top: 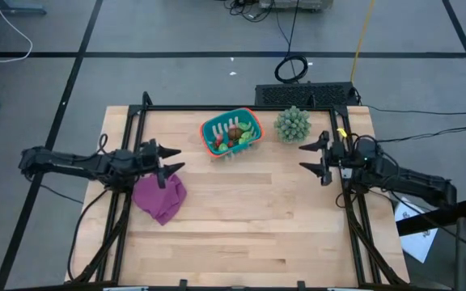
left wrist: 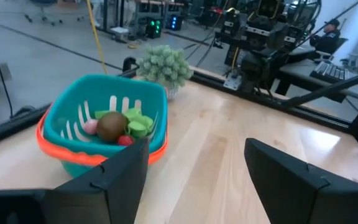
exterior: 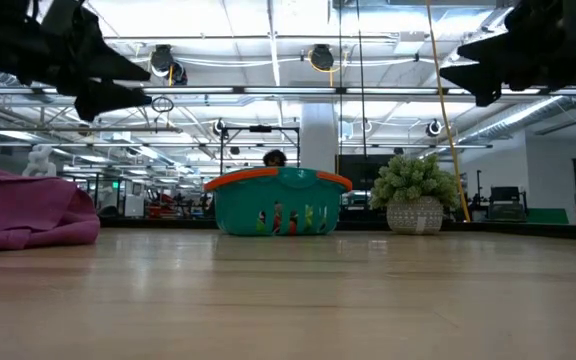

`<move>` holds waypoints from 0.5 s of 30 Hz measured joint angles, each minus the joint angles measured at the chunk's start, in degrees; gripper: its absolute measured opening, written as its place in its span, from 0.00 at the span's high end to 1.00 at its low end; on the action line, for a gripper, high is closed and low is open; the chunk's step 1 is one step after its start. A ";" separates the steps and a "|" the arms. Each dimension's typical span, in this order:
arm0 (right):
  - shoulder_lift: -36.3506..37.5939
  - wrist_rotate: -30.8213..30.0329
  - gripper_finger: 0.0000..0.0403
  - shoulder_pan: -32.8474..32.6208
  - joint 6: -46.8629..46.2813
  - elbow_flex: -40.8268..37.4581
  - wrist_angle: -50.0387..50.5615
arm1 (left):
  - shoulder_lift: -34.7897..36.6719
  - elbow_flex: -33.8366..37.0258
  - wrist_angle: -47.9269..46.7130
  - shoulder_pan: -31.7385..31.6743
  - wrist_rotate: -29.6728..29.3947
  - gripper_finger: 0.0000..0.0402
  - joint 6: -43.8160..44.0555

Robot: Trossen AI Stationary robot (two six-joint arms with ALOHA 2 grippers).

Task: Pick and placing Produce into tupperware
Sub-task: Return to Home Position

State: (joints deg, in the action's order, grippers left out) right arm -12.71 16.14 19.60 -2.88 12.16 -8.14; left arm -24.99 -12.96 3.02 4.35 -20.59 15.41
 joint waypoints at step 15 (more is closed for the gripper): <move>-0.02 14.26 0.34 10.79 -3.29 -5.70 -8.43 | -0.17 5.71 8.03 -10.59 11.80 0.33 -0.42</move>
State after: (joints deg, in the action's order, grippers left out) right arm -12.73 30.41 30.38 -6.17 6.46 -16.57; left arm -25.17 -7.24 11.05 -6.24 -8.79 14.99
